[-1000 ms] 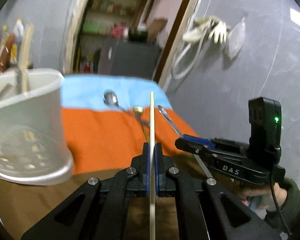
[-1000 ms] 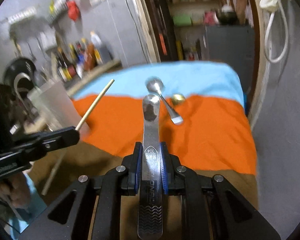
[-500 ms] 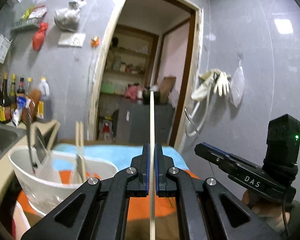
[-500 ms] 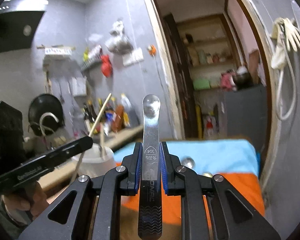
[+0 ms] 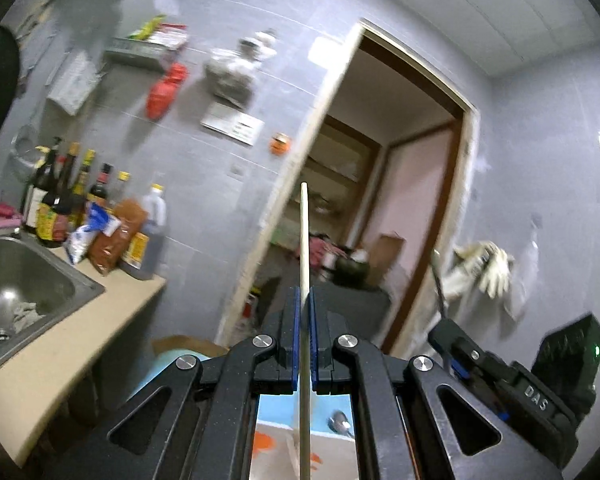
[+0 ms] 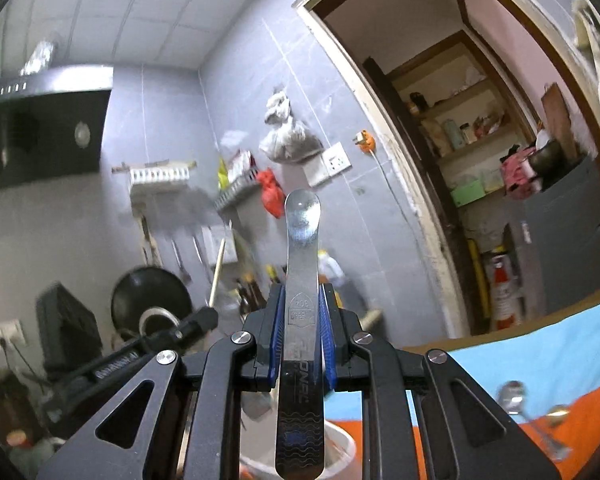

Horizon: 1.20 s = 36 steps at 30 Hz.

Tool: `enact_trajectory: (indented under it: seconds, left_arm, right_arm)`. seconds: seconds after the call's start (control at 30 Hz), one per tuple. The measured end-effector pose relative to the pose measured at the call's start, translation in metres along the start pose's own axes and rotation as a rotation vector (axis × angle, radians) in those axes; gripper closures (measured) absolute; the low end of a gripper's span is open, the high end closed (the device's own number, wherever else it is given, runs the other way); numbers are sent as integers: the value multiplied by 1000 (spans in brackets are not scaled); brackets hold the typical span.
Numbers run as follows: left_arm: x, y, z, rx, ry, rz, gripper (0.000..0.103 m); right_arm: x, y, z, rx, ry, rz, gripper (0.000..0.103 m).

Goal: Organize utensils
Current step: 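Lift the chopstick and knife and carry both over the white basket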

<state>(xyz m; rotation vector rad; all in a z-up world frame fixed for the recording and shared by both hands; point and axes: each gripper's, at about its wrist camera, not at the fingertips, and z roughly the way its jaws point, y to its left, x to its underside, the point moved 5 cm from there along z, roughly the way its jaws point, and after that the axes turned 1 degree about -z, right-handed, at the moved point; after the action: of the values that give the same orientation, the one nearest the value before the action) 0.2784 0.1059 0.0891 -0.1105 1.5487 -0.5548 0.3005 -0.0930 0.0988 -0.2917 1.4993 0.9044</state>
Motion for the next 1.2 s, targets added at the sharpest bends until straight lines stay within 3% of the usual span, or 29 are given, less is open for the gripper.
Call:
enact_trajectory:
  seconds: [0.13,0.3,0.63,0.9,1.2]
  left_arm:
    - [-4,29,0,-42,-52,-52,101]
    - [-1,47,-5,-105,-111,-41,101]
    - [16,54,-17,-183,-211,6,101]
    - [27,51,-15,-201,-220,37,101]
    - [40,47,-10,-195,-183,69,101]
  right_arm:
    - [12,-3,12,13,-35,17,88]
    - [27,-8,21,61,-47,-7,88]
    - [48,-6,28,113,-30,-92,88]
    - [65,0,30,111,1,-161,88]
    - [70,-6,28,119,15,-146,88]
